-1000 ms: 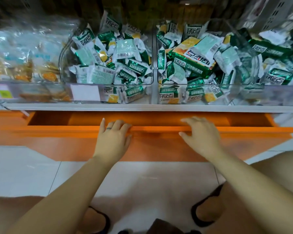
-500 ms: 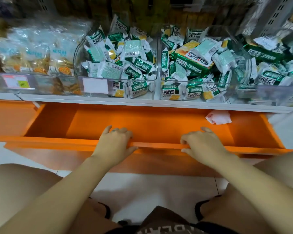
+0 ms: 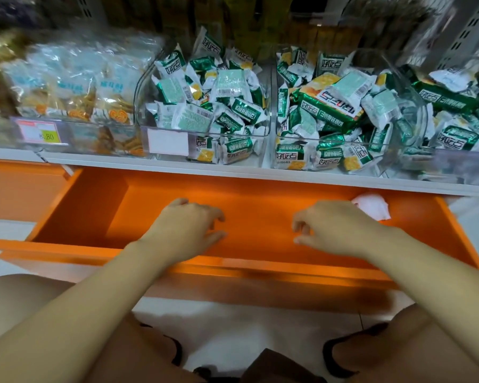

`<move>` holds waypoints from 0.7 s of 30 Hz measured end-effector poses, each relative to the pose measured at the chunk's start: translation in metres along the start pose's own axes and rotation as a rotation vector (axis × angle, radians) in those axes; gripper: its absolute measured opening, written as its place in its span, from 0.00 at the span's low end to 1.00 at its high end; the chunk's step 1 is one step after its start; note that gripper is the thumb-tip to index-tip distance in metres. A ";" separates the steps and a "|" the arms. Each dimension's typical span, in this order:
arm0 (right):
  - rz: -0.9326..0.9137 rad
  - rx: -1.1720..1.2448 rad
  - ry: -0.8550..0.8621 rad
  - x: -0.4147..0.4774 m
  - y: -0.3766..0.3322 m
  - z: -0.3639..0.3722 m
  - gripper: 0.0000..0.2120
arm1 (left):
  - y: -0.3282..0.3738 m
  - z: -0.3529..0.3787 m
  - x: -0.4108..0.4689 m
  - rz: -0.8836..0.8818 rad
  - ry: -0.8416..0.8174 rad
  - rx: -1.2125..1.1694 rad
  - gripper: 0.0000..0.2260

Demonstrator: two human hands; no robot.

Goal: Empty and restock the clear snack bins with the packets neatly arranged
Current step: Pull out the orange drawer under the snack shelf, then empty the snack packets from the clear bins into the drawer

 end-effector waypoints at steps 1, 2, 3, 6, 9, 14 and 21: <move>-0.006 0.014 0.049 0.009 -0.003 -0.013 0.13 | -0.008 -0.008 0.002 -0.004 0.042 0.002 0.17; -0.014 0.031 0.097 0.019 -0.006 -0.026 0.13 | -0.018 -0.018 0.004 -0.009 0.097 0.006 0.17; -0.024 0.044 0.143 0.028 -0.010 -0.040 0.12 | -0.028 -0.028 0.006 -0.021 0.149 0.012 0.16; -0.042 0.081 0.310 0.056 -0.024 -0.080 0.11 | -0.057 -0.055 0.013 -0.047 0.345 0.038 0.14; -0.055 0.100 0.502 0.085 -0.039 -0.111 0.10 | -0.084 -0.071 0.026 -0.065 0.515 0.078 0.10; -0.038 0.145 0.585 0.136 -0.061 -0.128 0.13 | -0.112 -0.076 0.040 -0.103 0.630 0.060 0.09; 0.058 0.242 0.349 0.178 -0.067 -0.134 0.42 | -0.122 -0.073 0.049 -0.084 0.695 -0.058 0.12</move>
Point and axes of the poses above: each hand's wrist, its own x-axis towards the middle knuckle, its own z-axis out of the palm, y = z × x, the point moved 2 cm from there along x, towards the middle knuckle, and after that the axes turned 12 degrees about z, right-handed, at the moved point
